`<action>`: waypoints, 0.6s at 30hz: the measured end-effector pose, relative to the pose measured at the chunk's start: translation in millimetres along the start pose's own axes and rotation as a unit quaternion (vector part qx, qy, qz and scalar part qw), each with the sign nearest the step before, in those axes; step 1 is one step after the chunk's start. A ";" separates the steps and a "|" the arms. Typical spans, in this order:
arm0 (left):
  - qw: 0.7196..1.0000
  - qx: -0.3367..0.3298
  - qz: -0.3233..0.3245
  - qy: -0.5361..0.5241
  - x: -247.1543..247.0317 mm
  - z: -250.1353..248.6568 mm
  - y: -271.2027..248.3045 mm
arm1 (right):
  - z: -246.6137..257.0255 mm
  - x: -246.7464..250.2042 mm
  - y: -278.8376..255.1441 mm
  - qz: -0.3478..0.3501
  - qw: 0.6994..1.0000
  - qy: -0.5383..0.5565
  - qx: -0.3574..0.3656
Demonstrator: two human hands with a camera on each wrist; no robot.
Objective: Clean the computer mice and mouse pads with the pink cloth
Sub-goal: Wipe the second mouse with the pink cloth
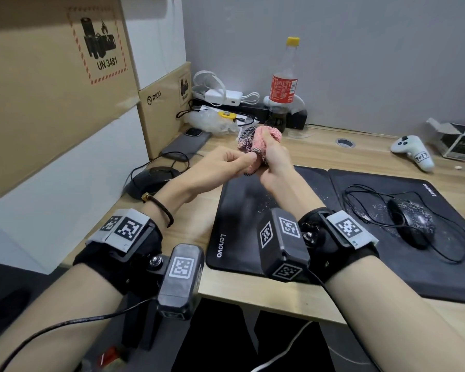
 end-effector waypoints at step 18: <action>0.886 0.250 -0.290 0.261 121.0 88.6 -43.0 | 15.9 21.2 0.1 0.004 0.999 0.034 0.008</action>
Point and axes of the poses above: each hand's wrist, its own y-axis towards the middle knuckle, its own x-axis out of the back of the hand, z = x × y, the point moved 10 cm from there along y, towards the middle knuckle, and after that the axes turned 8 degrees about y, right-handed, at the moved point
